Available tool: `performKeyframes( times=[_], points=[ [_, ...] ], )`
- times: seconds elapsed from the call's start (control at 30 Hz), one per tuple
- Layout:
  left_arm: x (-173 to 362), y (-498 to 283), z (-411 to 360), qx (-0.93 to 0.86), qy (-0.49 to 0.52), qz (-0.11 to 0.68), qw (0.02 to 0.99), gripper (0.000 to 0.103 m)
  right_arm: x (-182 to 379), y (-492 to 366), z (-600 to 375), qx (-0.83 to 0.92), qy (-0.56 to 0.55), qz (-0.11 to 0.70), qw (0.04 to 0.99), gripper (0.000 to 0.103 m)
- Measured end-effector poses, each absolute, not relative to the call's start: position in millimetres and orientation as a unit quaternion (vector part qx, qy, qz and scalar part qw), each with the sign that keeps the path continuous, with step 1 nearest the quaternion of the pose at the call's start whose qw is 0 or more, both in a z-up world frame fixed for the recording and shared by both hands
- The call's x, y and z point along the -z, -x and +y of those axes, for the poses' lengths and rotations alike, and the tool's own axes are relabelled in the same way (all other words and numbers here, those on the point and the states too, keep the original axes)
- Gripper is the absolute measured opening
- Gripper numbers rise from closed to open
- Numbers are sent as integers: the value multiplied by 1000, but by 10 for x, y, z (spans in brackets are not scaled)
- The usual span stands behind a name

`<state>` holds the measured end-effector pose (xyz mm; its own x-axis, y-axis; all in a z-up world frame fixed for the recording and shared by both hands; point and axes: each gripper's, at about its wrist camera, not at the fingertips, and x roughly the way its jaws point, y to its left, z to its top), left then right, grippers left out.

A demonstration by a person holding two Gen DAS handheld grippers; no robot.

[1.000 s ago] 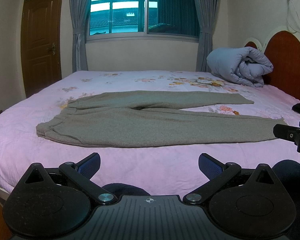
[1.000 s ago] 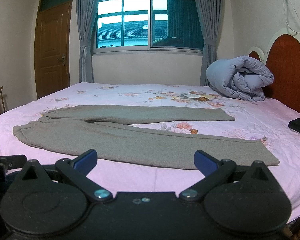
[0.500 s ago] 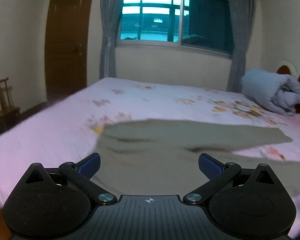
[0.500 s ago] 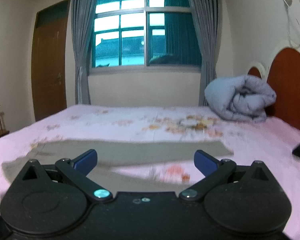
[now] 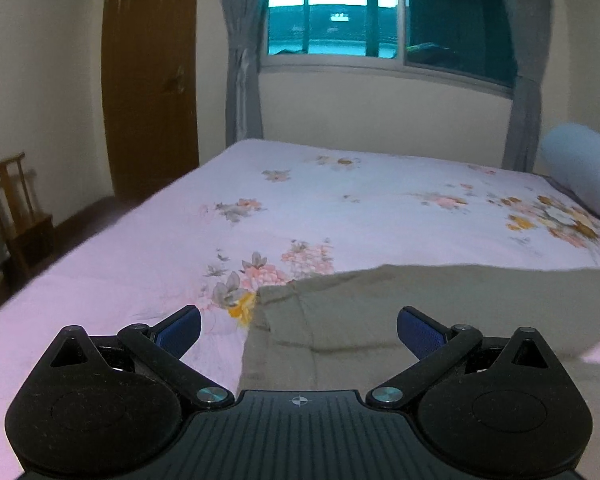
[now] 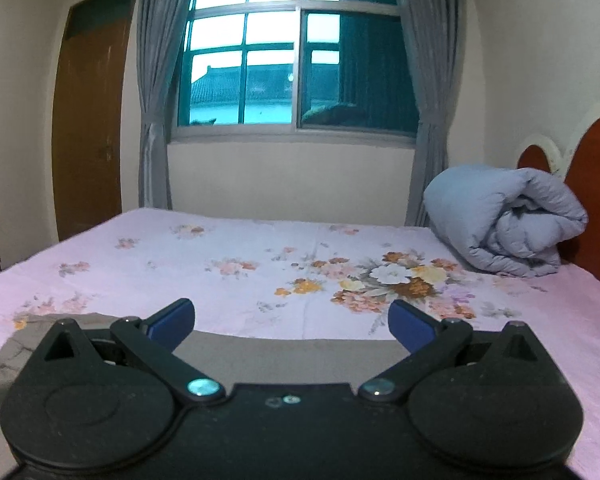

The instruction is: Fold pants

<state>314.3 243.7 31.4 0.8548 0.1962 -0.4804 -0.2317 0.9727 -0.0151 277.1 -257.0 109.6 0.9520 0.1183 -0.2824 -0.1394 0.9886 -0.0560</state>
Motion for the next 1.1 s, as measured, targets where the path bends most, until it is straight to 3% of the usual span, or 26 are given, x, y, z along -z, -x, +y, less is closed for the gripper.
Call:
performKeyframes(
  times=[0.5, 0.57, 0.8, 0.87, 0.9, 0.93, 0.97, 1.1],
  points=[
    [720, -4774, 3130, -107, 81, 331, 934, 102, -213, -4424, -2010, -103, 69, 226, 966, 97],
    [795, -4886, 3159, -102, 82, 339, 932, 89, -156, -4557, -1990, -106, 68, 230, 965, 97],
    [977, -5161, 3188, -68, 75, 370, 923, 86, -48, -4892, -1950, -122, 58, 249, 959, 97],
    [1017, -5171, 3163, -45, 77, 371, 924, 63, -41, -4941, -1948, -122, 62, 250, 958, 97],
    [1011, -5167, 3141, -44, 73, 369, 925, 59, -36, -4979, -1958, -122, 62, 250, 958, 97],
    [991, -5153, 3122, -35, 71, 364, 928, 37, -34, -4977, -1967, -123, 62, 251, 958, 97],
    [969, -5128, 3115, -23, 80, 360, 929, 26, -29, -4985, -1975, -124, 64, 251, 958, 97],
    [758, -4996, 3003, -18, 58, 328, 943, 18, 12, -5046, -2003, -135, 71, 259, 954, 97]
  ],
)
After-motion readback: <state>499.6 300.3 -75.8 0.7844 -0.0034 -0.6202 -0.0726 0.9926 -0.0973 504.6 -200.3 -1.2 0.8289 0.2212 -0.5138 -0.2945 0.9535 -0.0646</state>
